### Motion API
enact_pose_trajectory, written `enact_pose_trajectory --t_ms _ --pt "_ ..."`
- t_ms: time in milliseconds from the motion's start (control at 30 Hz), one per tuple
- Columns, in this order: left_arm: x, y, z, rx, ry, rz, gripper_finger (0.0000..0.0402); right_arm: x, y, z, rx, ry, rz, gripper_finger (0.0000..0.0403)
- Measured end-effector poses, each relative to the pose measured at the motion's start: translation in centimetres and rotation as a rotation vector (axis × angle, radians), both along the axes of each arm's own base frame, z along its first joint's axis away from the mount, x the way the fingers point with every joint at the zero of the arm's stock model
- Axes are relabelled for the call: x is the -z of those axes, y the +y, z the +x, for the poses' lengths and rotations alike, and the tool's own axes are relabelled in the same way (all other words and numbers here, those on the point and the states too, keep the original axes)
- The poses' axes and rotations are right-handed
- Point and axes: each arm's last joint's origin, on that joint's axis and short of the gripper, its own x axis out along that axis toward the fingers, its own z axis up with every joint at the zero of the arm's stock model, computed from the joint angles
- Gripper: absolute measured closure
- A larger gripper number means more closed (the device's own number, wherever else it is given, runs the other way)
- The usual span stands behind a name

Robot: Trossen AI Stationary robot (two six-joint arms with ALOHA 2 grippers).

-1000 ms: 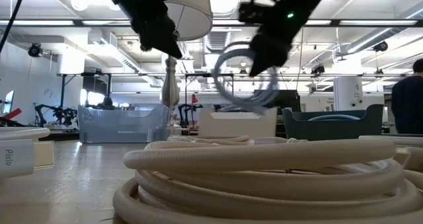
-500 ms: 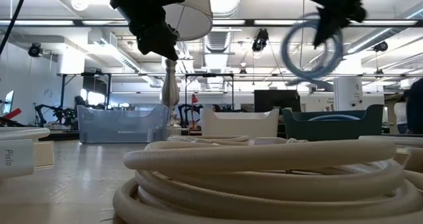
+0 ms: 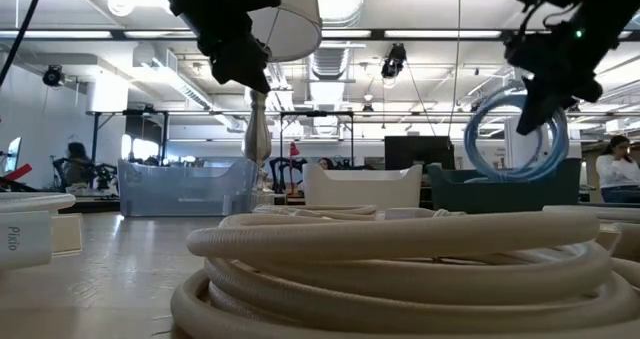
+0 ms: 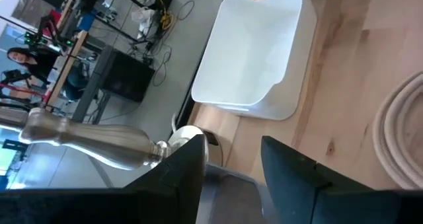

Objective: Sort HDMI cables
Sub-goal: Put the top blue hdmi cable into the blue bin, then put the blue hdmi cable into the blue bin

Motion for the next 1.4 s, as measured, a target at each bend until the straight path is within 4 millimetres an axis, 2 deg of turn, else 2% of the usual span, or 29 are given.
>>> enact_pose_trajectory --t_ms 133,300,633,900,1067,1400 --pt "0.0 0.0 0.0 -0.002 -0.006 -0.003 0.0248 0.8 -0.3 -0.1 -0.004 -0.026 0.019 0.0385" --pt "0.0 0.0 0.0 -0.007 -0.014 -0.008 0.0248 0.7 -0.2 0.3 -0.089 -0.075 0.055 0.038" --pt "0.0 0.0 0.1 -0.007 -0.016 -0.008 0.0248 0.7 -0.3 0.2 -0.093 -0.062 0.047 0.0316" --pt "0.0 0.0 0.0 -0.006 -0.015 -0.007 0.0248 -2.0 -0.5 -0.7 -0.058 0.04 -0.066 0.0287" --pt "0.0 0.0 0.0 -0.006 -0.015 -0.007 0.0248 -3.2 -0.7 -1.5 -0.011 0.112 -0.143 0.0288" --pt "0.0 0.1 0.0 0.004 0.005 0.005 0.0248 -2.7 -0.7 -1.9 0.044 0.137 -0.147 0.0306"
